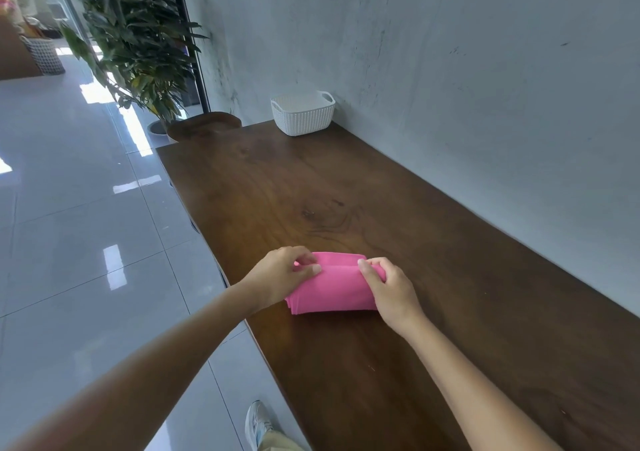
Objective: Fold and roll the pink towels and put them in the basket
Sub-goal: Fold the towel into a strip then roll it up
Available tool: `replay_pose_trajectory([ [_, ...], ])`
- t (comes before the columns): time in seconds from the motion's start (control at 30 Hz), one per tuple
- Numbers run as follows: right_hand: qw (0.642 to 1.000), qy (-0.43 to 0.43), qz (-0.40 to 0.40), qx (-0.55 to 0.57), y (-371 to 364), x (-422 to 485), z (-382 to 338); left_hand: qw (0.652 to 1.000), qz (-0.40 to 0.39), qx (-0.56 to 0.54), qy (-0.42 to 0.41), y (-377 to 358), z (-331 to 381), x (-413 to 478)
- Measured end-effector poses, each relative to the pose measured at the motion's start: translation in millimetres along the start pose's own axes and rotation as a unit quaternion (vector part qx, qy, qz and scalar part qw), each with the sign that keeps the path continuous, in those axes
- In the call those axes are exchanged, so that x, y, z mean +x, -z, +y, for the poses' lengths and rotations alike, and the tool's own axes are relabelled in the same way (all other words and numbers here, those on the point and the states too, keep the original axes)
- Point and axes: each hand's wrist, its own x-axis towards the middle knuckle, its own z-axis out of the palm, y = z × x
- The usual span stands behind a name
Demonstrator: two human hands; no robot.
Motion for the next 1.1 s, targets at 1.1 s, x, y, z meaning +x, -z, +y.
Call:
replay_pose_trajectory([
  [1.1,0.992,0.055,-0.081,0.08,-7,-38,4,0.943,-0.312,0.117,0.026,21,18,4],
])
